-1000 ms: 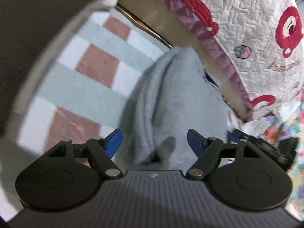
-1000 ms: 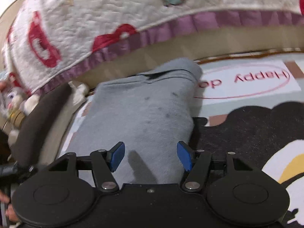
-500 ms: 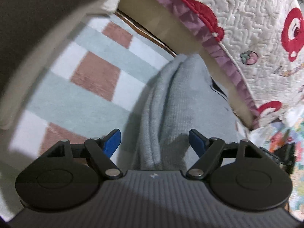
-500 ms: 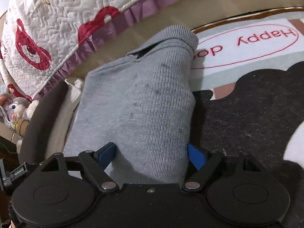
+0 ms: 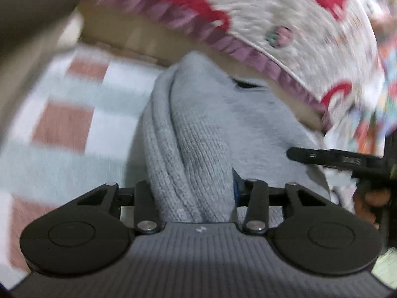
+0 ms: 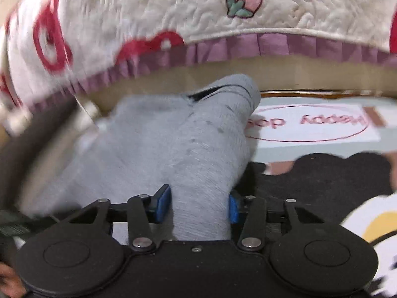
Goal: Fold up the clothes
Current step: 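Close the left gripper on the folded sweater edge while the right gripper grasps beside it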
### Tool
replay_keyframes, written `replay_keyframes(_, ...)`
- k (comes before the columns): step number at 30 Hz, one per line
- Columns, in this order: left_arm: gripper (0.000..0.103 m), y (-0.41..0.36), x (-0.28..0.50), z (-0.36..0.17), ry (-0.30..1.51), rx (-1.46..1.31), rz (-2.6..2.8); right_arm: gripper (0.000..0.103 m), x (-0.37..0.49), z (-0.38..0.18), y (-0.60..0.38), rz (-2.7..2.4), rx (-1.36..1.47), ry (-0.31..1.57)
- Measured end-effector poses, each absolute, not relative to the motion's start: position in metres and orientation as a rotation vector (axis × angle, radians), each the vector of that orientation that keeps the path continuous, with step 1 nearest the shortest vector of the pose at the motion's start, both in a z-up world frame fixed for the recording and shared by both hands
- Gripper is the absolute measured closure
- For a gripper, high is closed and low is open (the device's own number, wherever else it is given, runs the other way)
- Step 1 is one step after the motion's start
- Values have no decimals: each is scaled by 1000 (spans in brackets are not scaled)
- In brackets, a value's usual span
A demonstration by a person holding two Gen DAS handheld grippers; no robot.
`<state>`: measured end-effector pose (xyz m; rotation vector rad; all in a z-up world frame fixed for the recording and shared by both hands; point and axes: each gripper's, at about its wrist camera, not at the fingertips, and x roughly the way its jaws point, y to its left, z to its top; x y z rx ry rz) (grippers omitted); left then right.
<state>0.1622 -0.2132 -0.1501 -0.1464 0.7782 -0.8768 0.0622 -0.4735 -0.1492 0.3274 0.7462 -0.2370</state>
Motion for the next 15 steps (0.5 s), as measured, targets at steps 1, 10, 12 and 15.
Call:
replay_keyframes(1, 63, -216, 160, -148, 766, -130, -872, 52, 64, -153, -471, -258, 284, 768)
replay_keyframes(10, 42, -188, 201, -184, 993, -463, -852, 36, 60, -167, -510, -177, 552, 743)
replay_keyframes(12, 37, -185, 205, -193, 1028, -564, -823, 29, 66, -173, -519, -153, 618, 745)
replay_keyframes(15, 34, -192, 206, -197, 1022, -580, -809, 20, 85, -189, -538, -116, 709, 752)
